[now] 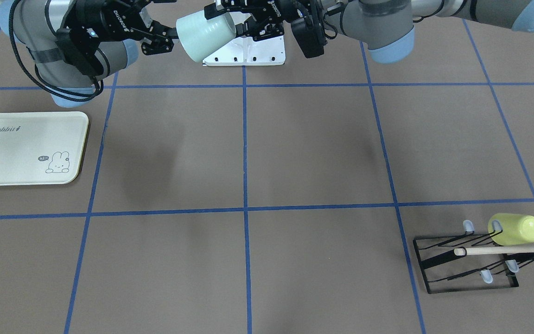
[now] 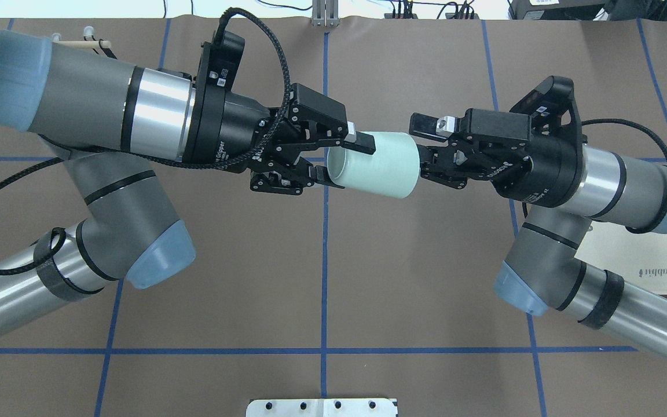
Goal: Left arm grabs green cup and hands to right arm on tray
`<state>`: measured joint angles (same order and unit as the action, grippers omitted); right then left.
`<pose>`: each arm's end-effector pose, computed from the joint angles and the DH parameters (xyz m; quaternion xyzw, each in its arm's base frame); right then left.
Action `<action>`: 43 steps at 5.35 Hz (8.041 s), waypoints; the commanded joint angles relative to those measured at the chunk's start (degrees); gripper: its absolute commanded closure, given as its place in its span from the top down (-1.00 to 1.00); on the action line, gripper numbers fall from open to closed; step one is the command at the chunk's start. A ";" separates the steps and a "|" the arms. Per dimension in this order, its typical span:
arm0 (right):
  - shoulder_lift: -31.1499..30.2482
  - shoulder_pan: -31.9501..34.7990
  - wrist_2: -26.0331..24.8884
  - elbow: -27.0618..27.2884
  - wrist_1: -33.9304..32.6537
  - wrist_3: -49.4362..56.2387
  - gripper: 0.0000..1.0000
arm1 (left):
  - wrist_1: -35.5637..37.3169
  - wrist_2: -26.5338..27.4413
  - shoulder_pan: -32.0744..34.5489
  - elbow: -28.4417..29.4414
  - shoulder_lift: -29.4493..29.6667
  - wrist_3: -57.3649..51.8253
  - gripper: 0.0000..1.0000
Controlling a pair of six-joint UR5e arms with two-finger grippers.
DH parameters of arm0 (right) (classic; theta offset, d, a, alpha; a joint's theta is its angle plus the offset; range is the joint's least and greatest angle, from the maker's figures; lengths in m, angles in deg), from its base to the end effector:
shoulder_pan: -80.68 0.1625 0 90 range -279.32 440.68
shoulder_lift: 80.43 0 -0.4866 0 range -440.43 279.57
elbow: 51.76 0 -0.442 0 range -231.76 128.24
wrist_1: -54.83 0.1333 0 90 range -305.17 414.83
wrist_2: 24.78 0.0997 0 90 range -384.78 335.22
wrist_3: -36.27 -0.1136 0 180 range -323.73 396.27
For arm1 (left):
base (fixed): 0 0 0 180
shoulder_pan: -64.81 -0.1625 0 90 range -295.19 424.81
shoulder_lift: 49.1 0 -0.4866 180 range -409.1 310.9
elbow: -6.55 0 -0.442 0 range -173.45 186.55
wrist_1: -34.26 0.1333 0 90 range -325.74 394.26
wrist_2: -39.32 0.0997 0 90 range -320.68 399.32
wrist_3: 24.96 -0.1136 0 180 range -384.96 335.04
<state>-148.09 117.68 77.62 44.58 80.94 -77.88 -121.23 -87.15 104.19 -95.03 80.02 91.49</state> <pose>-0.3779 -0.4211 0.2523 0.0736 -0.9453 0.0643 0.3112 0.4413 -0.4473 0.0682 -0.0735 0.8198 -0.0498 0.5657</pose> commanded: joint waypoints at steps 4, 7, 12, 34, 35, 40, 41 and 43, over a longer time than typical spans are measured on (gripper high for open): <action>-2.37 1.05 1.49 1.13 -1.85 0.06 -1.00 | -0.34 -0.09 0.34 -0.02 -0.19 -2.11 1.00; -4.15 11.09 14.03 1.39 -20.17 0.41 -1.00 | 0.62 -0.97 1.22 1.02 -2.19 -2.72 1.00; -13.15 30.39 33.31 2.63 -63.33 39.41 -1.00 | 53.77 -0.45 14.73 -8.94 -14.29 -54.69 1.00; -28.47 54.84 27.35 5.09 -121.47 123.74 1.00 | 68.37 -11.08 51.49 -7.74 -52.65 -120.41 1.00; -28.66 54.84 26.20 5.09 -119.47 120.16 1.00 | 68.30 -11.08 52.11 -8.71 -53.44 -120.41 1.00; -29.19 54.32 26.63 5.00 -117.69 118.45 1.00 | 68.04 -10.64 52.82 -12.50 -56.61 -120.32 1.00; -28.84 54.14 26.63 5.00 -117.69 118.36 1.00 | 68.04 -10.64 52.82 -12.50 -57.22 -120.32 1.00; -27.88 53.53 26.63 5.70 -116.47 113.49 1.00 | 67.86 -10.64 52.91 -12.59 -57.40 -120.32 1.00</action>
<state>-176.48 171.60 104.25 49.85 -36.39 38.78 -53.29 -97.84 157.02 -107.59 22.78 -28.83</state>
